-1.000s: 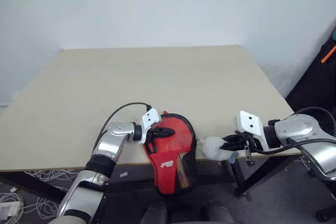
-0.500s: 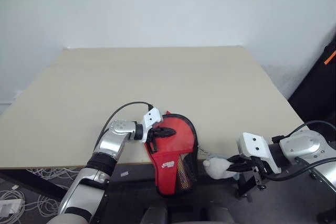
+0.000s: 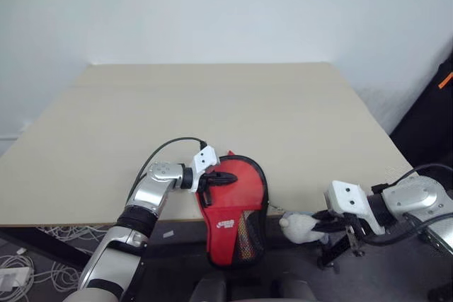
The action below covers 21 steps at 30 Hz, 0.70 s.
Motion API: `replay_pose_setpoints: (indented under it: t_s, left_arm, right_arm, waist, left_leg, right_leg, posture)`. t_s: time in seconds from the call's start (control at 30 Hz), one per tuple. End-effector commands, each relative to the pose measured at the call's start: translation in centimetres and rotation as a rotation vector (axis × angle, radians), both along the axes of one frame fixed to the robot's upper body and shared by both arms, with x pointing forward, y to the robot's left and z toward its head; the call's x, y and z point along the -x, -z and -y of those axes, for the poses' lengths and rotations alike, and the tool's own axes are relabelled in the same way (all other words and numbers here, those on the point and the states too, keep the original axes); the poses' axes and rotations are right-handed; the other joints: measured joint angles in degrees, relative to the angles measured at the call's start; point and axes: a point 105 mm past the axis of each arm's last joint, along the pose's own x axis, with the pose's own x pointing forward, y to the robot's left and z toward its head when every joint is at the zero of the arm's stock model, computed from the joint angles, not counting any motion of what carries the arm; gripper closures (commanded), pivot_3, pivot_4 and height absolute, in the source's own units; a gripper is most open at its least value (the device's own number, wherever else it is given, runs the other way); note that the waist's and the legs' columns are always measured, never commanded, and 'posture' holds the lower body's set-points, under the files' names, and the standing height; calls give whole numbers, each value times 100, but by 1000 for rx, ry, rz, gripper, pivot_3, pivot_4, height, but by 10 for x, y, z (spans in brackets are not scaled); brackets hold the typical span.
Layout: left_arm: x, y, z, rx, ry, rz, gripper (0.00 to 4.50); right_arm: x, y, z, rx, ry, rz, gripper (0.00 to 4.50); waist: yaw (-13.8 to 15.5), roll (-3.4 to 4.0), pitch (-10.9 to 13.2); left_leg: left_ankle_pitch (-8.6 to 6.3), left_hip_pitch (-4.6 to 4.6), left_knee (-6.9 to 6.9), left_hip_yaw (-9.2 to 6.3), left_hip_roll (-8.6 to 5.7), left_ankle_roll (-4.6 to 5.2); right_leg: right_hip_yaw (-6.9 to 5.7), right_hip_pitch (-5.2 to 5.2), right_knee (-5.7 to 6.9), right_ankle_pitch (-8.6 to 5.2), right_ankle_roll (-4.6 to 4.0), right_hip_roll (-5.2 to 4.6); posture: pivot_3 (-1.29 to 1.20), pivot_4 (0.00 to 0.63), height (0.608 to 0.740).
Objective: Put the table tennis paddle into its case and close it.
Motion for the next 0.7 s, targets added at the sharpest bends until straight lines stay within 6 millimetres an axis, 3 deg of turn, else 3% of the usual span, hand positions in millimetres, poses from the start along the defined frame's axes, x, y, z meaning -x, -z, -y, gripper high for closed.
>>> replay_pose_setpoints:
  t_s: [0.03,0.2,0.43,0.5,0.7]
  left_arm:
    - [8,23,-10,-86,-9,-72,4500]
    - [9,23,-8,-87,8,-68,4500]
    - [8,23,-7,-90,13,-65,4500]
    - [9,23,-8,-92,13,-67,4500]
    - [10,25,-9,-96,14,-73,4500]
  right_arm:
    - [-38,-8,14,30,146,108,4485]
    - [-72,-17,20,20,260,191,4485]
    - [-86,-22,16,-9,307,213,4485]
    - [-74,-20,10,-17,245,189,4485]
    - [-9,-15,-5,-37,-42,34,4485]
  waist:
    - [-1,1,0]
    - [10,1,-1]
    - [11,2,-1]
    - [11,2,-1]
    - [-2,2,-2]
  left_leg:
    - [0,0,0,2,0,0]
    - [1,-6,0,2,-2,2]
    - [1,-6,1,2,-3,3]
    - [1,-6,1,2,-3,3]
    - [1,-4,-1,1,-2,2]
  right_leg:
    - [1,-1,1,0,0,0]
    - [2,0,2,1,1,0]
    - [3,9,4,1,1,1]
    - [3,9,4,1,1,1]
    - [2,12,3,0,1,1]
  posture:
    - [0,0,739]
    - [0,0,739]
    - [0,0,739]
    - [0,0,739]
    - [0,0,739]
